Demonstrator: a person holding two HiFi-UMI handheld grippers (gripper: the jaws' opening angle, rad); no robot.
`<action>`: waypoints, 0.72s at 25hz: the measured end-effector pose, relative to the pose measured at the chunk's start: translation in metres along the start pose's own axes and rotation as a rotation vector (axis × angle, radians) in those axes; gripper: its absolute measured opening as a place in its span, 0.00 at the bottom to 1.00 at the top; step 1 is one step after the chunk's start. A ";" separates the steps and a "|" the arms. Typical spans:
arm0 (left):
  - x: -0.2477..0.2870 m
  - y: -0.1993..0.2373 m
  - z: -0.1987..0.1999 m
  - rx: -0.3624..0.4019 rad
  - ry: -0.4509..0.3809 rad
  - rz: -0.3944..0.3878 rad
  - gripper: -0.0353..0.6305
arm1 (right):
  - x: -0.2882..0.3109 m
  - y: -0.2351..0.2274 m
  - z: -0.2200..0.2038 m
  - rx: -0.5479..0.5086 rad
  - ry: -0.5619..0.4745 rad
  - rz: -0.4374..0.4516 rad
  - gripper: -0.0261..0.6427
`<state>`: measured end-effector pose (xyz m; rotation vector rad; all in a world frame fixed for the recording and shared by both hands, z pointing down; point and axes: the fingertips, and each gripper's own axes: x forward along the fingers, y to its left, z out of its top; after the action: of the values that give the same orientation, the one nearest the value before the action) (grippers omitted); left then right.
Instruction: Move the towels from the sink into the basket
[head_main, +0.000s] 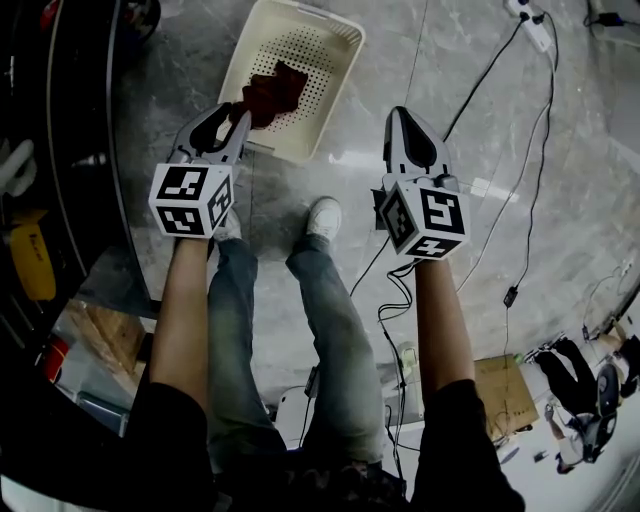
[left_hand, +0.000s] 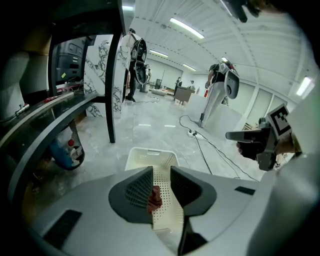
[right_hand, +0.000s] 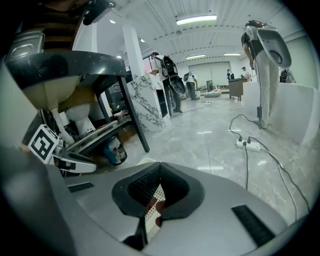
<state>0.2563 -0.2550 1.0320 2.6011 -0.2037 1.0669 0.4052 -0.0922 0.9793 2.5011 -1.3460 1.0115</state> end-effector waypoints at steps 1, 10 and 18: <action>-0.004 -0.001 0.003 -0.002 -0.003 0.004 0.21 | -0.003 0.002 0.004 -0.004 0.000 0.002 0.06; -0.046 -0.009 0.041 -0.025 -0.043 0.072 0.08 | -0.037 0.013 0.045 -0.026 -0.028 -0.007 0.06; -0.095 -0.028 0.100 -0.007 -0.126 0.076 0.08 | -0.075 0.034 0.108 -0.041 -0.092 -0.006 0.06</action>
<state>0.2615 -0.2624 0.8910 2.6761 -0.3379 0.9249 0.4037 -0.1037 0.8442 2.5484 -1.3690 0.8689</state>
